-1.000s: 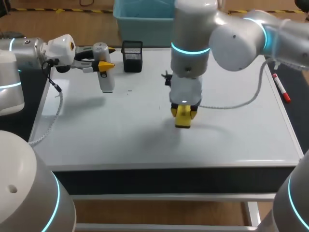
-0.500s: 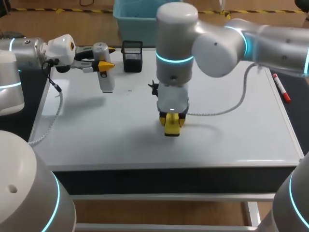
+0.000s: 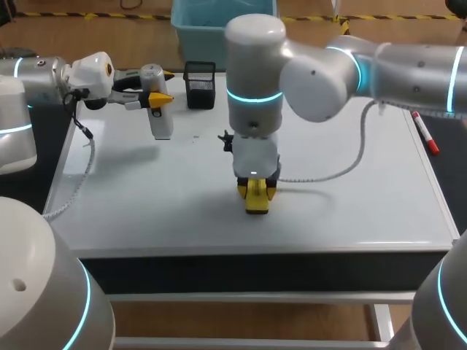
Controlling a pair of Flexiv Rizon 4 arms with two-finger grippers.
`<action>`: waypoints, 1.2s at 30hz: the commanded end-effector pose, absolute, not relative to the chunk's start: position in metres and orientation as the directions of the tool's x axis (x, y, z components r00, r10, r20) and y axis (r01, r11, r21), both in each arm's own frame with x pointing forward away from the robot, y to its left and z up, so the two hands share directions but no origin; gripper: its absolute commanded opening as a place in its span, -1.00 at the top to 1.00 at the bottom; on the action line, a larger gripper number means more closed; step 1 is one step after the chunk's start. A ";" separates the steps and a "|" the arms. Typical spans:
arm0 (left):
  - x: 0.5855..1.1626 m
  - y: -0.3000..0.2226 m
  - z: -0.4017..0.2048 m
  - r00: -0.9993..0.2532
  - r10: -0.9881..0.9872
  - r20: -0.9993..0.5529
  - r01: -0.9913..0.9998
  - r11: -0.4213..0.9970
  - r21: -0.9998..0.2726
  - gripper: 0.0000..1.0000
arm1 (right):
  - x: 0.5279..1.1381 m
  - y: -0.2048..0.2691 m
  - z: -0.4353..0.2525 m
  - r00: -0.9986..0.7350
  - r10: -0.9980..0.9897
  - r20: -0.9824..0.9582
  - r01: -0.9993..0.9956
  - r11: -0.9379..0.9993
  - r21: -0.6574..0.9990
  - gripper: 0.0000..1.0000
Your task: Pick up the inspection probe, press it on each red-marked spot on the whiteboard one by one, put down the probe, pick up the eraser, and wipe off all the red marks.
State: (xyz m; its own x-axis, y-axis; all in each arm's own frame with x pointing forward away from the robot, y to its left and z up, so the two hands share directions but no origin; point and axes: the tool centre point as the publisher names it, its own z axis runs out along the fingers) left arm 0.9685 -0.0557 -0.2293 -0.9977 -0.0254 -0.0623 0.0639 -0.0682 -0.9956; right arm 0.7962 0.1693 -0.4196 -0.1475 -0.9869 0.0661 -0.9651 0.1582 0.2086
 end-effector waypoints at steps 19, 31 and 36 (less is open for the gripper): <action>0.970 -0.056 -0.229 -0.998 -0.023 -0.064 0.065 -0.071 -0.995 1.00 | 0.796 0.110 -0.423 -0.252 -0.963 0.092 -0.945 0.265 0.193 1.00; 0.970 -0.056 -0.229 -0.998 -0.023 -0.064 0.065 -0.071 -0.995 1.00 | 0.795 0.086 -0.419 -0.299 -0.948 0.109 -0.934 0.314 0.173 1.00; 0.970 -0.056 -0.229 -0.998 -0.023 -0.064 0.065 -0.071 -0.995 1.00 | 0.794 0.080 -0.411 -0.312 -0.944 0.110 -0.932 0.326 0.156 1.00</action>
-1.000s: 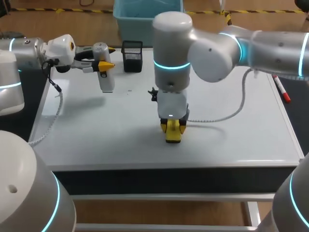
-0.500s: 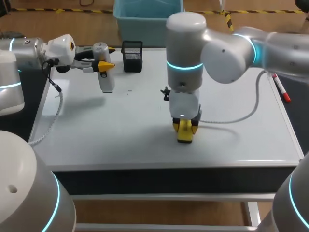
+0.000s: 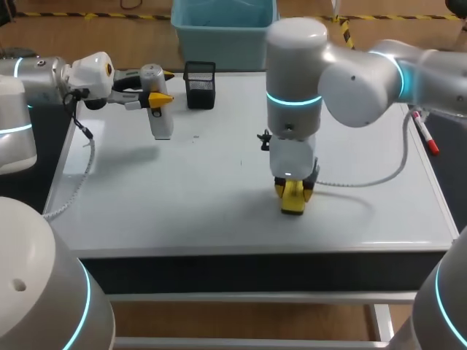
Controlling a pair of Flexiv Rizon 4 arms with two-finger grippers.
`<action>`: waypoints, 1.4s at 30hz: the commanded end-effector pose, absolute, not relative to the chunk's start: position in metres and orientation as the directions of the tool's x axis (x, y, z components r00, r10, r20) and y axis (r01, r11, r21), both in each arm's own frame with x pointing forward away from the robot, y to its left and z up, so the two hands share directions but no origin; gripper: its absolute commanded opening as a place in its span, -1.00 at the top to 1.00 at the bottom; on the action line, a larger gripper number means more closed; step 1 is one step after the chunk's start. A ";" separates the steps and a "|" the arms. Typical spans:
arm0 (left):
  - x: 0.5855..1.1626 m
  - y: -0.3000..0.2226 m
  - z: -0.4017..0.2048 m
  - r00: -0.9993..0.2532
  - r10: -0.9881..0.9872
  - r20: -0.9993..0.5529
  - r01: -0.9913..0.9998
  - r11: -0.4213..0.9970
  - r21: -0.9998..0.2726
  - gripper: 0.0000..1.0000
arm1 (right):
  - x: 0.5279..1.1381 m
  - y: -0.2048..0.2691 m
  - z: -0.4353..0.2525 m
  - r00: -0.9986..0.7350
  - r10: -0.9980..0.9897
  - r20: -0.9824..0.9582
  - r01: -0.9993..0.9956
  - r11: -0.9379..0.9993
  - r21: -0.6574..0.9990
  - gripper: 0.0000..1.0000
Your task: Pick up the inspection probe, press it on each red-marked spot on the whiteboard one by one, put down the probe, pick up the eraser, and wipe off all the red marks.
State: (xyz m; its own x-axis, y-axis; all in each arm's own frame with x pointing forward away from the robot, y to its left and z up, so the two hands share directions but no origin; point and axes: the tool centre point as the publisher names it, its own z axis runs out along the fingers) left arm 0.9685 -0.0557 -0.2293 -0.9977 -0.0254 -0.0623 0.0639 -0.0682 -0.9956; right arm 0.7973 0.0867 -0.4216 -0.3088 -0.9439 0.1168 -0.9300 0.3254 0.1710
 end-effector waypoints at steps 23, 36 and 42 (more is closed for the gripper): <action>0.970 -0.056 -0.229 -0.998 -0.023 -0.064 0.065 -0.071 -0.995 1.00 | 0.799 0.147 -0.394 -0.181 -0.983 0.023 -0.977 0.182 0.111 1.00; 0.970 -0.056 -0.229 -0.998 -0.023 -0.064 0.065 -0.071 -0.995 1.00 | 0.802 0.158 -0.414 -0.120 -0.992 0.039 -0.987 0.123 0.099 1.00; 0.970 -0.056 -0.229 -0.998 -0.023 -0.064 0.065 -0.071 -0.995 1.00 | 0.800 0.156 -0.419 -0.121 -0.992 0.040 -0.986 0.125 0.108 1.00</action>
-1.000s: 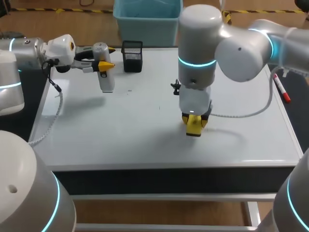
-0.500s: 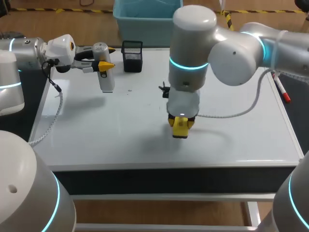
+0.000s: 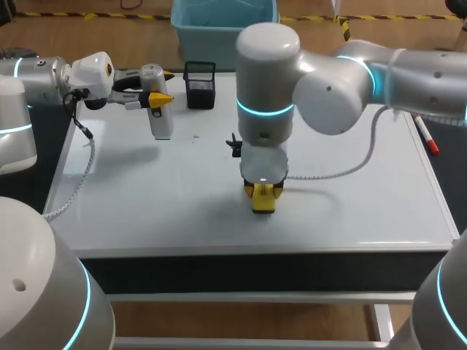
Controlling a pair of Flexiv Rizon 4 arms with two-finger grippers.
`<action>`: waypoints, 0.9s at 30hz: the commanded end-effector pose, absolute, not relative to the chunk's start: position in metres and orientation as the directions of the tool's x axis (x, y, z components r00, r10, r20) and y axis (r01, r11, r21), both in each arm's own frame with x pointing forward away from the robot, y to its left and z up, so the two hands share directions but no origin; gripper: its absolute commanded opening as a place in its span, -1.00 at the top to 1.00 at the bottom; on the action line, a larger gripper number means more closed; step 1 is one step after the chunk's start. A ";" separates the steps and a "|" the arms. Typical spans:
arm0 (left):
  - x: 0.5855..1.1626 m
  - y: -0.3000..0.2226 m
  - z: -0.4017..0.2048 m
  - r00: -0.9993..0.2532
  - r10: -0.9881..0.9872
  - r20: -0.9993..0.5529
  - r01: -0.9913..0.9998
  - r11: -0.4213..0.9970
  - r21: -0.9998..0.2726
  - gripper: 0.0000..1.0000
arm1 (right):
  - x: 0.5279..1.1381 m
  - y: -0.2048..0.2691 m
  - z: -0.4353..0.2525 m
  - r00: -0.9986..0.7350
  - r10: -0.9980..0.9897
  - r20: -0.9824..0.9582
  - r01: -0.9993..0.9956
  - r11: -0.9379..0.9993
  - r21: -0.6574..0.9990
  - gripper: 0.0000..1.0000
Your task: Pick up the inspection probe, press it on each red-marked spot on the whiteboard one by one, put down the probe, pick up the eraser, and wipe off all the red marks.
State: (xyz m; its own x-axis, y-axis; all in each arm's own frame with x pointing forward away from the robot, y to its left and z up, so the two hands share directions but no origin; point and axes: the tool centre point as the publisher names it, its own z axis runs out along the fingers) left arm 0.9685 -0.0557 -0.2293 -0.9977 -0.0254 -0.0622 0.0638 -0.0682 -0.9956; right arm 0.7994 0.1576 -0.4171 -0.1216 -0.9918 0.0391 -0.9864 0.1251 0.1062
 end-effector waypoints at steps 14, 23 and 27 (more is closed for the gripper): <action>0.970 -0.056 -0.229 -0.998 -0.023 -0.064 0.065 -0.071 -0.995 1.00 | 0.798 0.122 -0.429 -0.187 -0.980 0.068 -0.975 0.194 0.112 1.00; 0.970 -0.056 -0.229 -0.998 -0.023 -0.064 0.065 -0.071 -0.995 1.00 | 0.798 0.097 -0.432 -0.237 -0.968 0.077 -0.963 0.245 0.114 1.00; 0.970 -0.056 -0.229 -0.998 -0.023 -0.064 0.065 -0.071 -0.995 1.00 | 0.797 0.088 -0.433 -0.254 -0.964 0.079 -0.958 0.262 0.117 1.00</action>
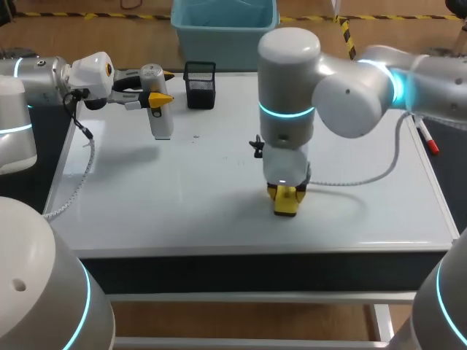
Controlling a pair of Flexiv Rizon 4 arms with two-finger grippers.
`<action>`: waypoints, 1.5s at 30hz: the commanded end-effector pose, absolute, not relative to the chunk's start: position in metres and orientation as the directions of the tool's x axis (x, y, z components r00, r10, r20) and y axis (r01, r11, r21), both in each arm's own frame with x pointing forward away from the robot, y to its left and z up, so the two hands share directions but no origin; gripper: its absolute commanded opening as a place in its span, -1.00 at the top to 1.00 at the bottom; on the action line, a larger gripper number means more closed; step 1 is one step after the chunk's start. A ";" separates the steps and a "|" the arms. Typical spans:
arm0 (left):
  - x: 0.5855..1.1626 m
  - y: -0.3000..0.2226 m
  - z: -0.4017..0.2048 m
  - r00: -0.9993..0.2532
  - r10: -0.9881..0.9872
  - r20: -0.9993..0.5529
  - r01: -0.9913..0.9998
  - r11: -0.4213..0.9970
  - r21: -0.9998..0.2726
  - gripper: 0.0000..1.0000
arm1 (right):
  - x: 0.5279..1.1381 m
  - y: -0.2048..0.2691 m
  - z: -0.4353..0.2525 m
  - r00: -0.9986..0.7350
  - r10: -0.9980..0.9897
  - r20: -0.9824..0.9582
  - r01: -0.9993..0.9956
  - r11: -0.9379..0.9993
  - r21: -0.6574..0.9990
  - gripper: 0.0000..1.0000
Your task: Pick up the inspection probe, press it on each red-marked spot on the whiteboard one by one, put down the probe, pick up the eraser, and wipe off all the red marks.
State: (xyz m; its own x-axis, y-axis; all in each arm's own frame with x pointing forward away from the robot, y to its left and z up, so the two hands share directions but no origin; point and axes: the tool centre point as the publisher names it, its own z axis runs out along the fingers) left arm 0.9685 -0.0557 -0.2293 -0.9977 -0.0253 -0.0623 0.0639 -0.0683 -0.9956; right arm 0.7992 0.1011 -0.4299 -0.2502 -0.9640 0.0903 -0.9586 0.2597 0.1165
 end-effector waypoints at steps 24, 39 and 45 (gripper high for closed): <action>0.970 -0.056 -0.229 -0.998 -0.023 -0.064 0.065 -0.071 -0.995 1.00 | 0.803 0.050 -0.381 -0.310 -0.948 0.077 -0.950 0.312 0.021 1.00; 0.970 -0.056 -0.229 -0.998 -0.023 -0.064 0.065 -0.071 -0.995 1.00 | 0.832 0.047 -0.368 -0.285 -0.957 0.051 -0.958 0.287 0.023 1.00; 0.970 -0.056 -0.229 -0.998 -0.023 -0.064 0.065 -0.071 -0.995 1.00 | 0.832 0.047 -0.368 -0.285 -0.957 0.051 -0.958 0.287 0.023 1.00</action>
